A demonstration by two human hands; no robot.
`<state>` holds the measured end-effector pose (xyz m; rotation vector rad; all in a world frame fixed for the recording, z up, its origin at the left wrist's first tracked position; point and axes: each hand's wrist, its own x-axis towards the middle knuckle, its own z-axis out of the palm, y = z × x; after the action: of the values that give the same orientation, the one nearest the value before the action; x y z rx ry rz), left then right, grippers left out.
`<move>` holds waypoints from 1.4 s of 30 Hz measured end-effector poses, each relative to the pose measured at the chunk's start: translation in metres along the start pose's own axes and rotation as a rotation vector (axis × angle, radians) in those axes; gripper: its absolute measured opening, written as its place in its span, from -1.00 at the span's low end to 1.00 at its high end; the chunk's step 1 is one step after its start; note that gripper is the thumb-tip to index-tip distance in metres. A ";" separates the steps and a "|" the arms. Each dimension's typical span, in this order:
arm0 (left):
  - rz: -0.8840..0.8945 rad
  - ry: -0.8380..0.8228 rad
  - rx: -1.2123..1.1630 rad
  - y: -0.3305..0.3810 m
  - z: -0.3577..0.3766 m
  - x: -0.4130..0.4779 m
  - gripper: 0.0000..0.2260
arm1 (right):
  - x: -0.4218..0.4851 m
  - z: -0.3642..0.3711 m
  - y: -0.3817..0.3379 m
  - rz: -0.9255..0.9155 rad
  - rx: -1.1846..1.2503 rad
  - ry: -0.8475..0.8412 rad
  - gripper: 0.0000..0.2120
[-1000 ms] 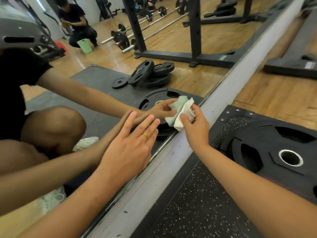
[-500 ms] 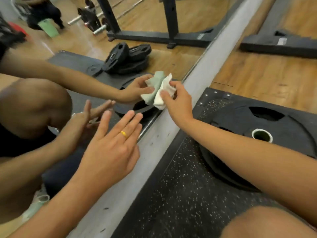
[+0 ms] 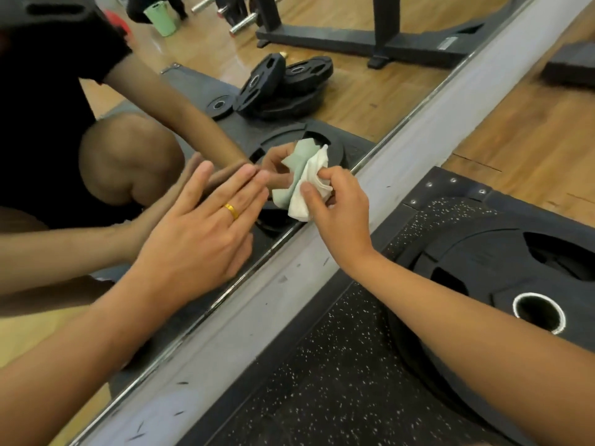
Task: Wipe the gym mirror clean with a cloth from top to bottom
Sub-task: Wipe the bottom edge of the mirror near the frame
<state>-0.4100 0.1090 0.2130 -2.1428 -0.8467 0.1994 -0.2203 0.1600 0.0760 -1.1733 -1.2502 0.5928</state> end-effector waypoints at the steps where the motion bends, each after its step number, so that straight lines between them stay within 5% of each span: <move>1: -0.010 0.003 0.002 0.001 0.000 0.001 -0.47 | -0.002 0.001 0.007 -0.009 -0.001 0.018 -0.82; 8: -0.039 0.065 0.046 0.006 0.006 0.004 -0.51 | -0.008 -0.006 0.024 0.166 0.040 0.074 -0.74; 17: -0.066 0.161 0.038 0.009 0.015 0.004 -0.51 | -0.022 0.011 0.022 -0.401 -0.232 -0.052 -0.78; 19: -0.070 0.169 0.018 0.010 0.014 0.003 -0.53 | -0.006 0.001 0.027 -0.319 -0.241 -0.007 -0.77; 23: -0.064 0.167 -0.028 0.009 0.015 0.004 -0.56 | 0.030 -0.025 0.036 0.149 -0.146 0.213 -0.73; 31: -0.076 0.189 -0.030 0.009 0.015 0.004 -0.56 | -0.012 0.002 0.026 0.054 -0.053 0.099 -0.81; 35: -0.065 0.194 -0.027 0.008 0.016 0.004 -0.56 | 0.003 -0.008 0.031 0.211 -0.005 0.155 -0.67; 42: -0.071 0.193 -0.010 0.009 0.015 0.005 -0.57 | -0.006 -0.003 0.025 0.160 0.051 0.190 -0.40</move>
<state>-0.4073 0.1177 0.1972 -2.0979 -0.8106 -0.0475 -0.2134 0.1627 0.0511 -1.2635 -0.9815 0.6117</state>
